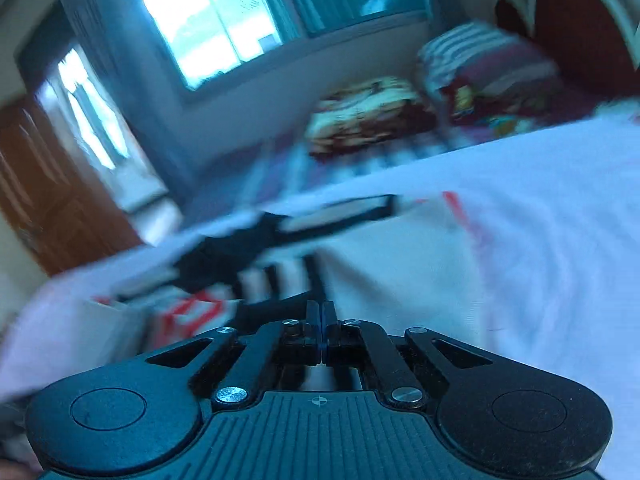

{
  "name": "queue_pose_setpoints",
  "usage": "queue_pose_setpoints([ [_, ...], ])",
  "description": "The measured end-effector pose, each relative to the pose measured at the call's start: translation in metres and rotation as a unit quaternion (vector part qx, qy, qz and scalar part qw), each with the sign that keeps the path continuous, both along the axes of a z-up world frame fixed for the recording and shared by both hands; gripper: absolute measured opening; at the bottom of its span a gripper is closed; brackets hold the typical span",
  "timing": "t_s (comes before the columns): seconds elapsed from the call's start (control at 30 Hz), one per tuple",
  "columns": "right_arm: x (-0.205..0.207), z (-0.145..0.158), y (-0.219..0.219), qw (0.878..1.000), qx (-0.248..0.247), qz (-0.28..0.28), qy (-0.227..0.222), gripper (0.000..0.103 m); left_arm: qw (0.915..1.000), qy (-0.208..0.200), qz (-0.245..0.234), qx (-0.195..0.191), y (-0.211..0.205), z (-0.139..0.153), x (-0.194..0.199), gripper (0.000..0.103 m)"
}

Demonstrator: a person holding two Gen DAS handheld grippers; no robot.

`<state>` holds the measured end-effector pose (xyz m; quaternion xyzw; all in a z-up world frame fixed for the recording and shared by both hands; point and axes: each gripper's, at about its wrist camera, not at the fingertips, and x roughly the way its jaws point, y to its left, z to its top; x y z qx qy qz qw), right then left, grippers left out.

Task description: Fold small clothes

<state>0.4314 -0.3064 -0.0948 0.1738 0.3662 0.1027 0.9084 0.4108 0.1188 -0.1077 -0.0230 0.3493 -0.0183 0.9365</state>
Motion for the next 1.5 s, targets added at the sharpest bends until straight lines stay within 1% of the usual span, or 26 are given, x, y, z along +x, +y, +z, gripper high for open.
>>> queue_pose_setpoints([
  [0.07,0.002,-0.013,-0.012,0.999,0.028,-0.02,0.027,0.0,0.9999,0.003,-0.012,0.012,-0.002,-0.001,0.002,0.048],
  [0.17,-0.012,-0.001,-0.017,0.998,0.053,-0.026,-0.015,0.0,0.9994,0.009,-0.03,0.012,0.001,0.005,0.006,0.048],
  [0.2,-0.014,0.003,-0.012,0.998,0.057,-0.013,-0.027,0.0,0.9995,-0.004,-0.033,0.002,0.004,0.011,0.007,0.048],
  [0.27,-0.01,0.011,0.007,0.998,0.045,0.023,-0.039,0.0,0.9991,-0.025,-0.035,0.0,0.009,0.021,0.016,0.049],
  [0.33,0.001,0.01,0.03,0.998,0.028,0.049,-0.04,0.0,0.999,-0.03,-0.032,0.006,0.013,0.025,0.036,0.05],
  [0.5,0.03,-0.007,0.076,0.995,0.016,0.091,-0.027,0.0,0.9998,-0.009,-0.018,0.002,0.027,0.014,0.091,0.049],
  [0.57,0.039,-0.023,0.09,0.996,-0.027,0.085,-0.008,0.0,0.9997,0.01,-0.019,0.013,0.034,0.004,0.109,0.05],
  [0.6,0.041,-0.028,0.09,0.996,-0.027,0.08,-0.009,0.0,0.9995,0.021,-0.016,0.017,0.039,-0.002,0.115,0.056],
  [0.63,0.042,-0.032,0.088,0.997,-0.014,0.072,-0.011,0.0,0.9997,0.018,-0.017,-0.005,0.048,-0.006,0.116,0.059],
  [0.7,0.042,-0.03,0.084,0.998,-0.007,0.068,-0.006,0.0,0.9994,0.019,-0.021,-0.022,0.057,-0.006,0.117,0.059],
  [0.77,0.035,-0.021,0.082,0.998,-0.008,0.061,-0.011,0.0,0.9997,0.018,-0.015,-0.005,0.054,0.002,0.111,0.052],
  [0.8,0.032,-0.017,0.081,0.998,-0.014,0.059,-0.016,0.003,0.9999,0.009,-0.013,0.006,0.051,0.008,0.104,0.051],
  [0.83,0.027,-0.013,0.079,0.998,-0.013,0.054,-0.026,0.028,0.9998,-0.005,-0.019,-0.001,0.047,0.014,0.096,0.053],
  [0.87,0.024,-0.009,0.078,0.998,-0.011,0.047,-0.037,0.063,0.9992,-0.014,-0.032,-0.018,0.042,0.019,0.089,0.053],
  [0.9,0.023,-0.006,0.081,0.997,-0.008,0.049,-0.052,0.067,0.9985,-0.02,-0.044,-0.025,0.033,0.021,0.085,0.053],
  [0.97,0.026,-0.003,0.092,0.997,-0.002,0.066,-0.051,0.064,0.9968,-0.024,-0.073,-0.023,0.005,0.022,0.082,0.053],
  [1.0,0.028,-0.004,0.1,0.996,-0.001,0.078,-0.049,0.056,0.9958,-0.023,-0.086,-0.02,-0.011,0.021,0.084,0.053],
  [1.03,0.03,-0.004,0.109,0.995,-0.011,0.089,-0.044,0.039,0.9953,-0.021,-0.094,-0.014,-0.027,0.019,0.086,0.052],
  [1.07,0.032,-0.005,0.119,0.994,-0.021,0.1,-0.043,0.034,0.995,-0.017,-0.098,-0.012,-0.042,0.015,0.09,0.053],
  [1.17,0.036,-0.017,0.141,0.99,-0.05,0.126,-0.027,0.034,0.9951,0.01,-0.097,-0.015,-0.069,-0.003,0.102,0.053],
  [1.23,0.035,-0.025,0.145,0.987,-0.082,0.134,-0.039,0.031,0.9949,0.005,-0.099,0.015,-0.077,-0.016,0.102,0.057],
  [1.3,0.032,-0.025,0.138,0.986,-0.109,0.116,-0.04,0.031,0.9945,-0.001,-0.104,0.01,-0.069,-0.017,0.098,0.059],
  [1.33,0.03,-0.025,0.128,0.987,-0.127,0.093,-0.037,0.031,0.9943,-0.001,-0.105,0.019,-0.063,-0.015,0.095,0.059],
  [1.4,0.024,-0.028,0.099,0.99,-0.127,0.06,-0.028,0.031,0.995,0.002,-0.09,0.044,-0.043,-0.012,0.084,0.06],
  [1.47,0.019,-0.031,0.081,0.99,-0.128,0.058,-0.032,0.012,0.9966,0.007,-0.073,0.039,-0.012,-0.014,0.073,0.06],
  [1.5,0.019,-0.031,0.079,0.99,-0.121,0.059,-0.032,0.012,0.9971,0.008,-0.07,0.029,-0.002,-0.013,0.072,0.06],
])
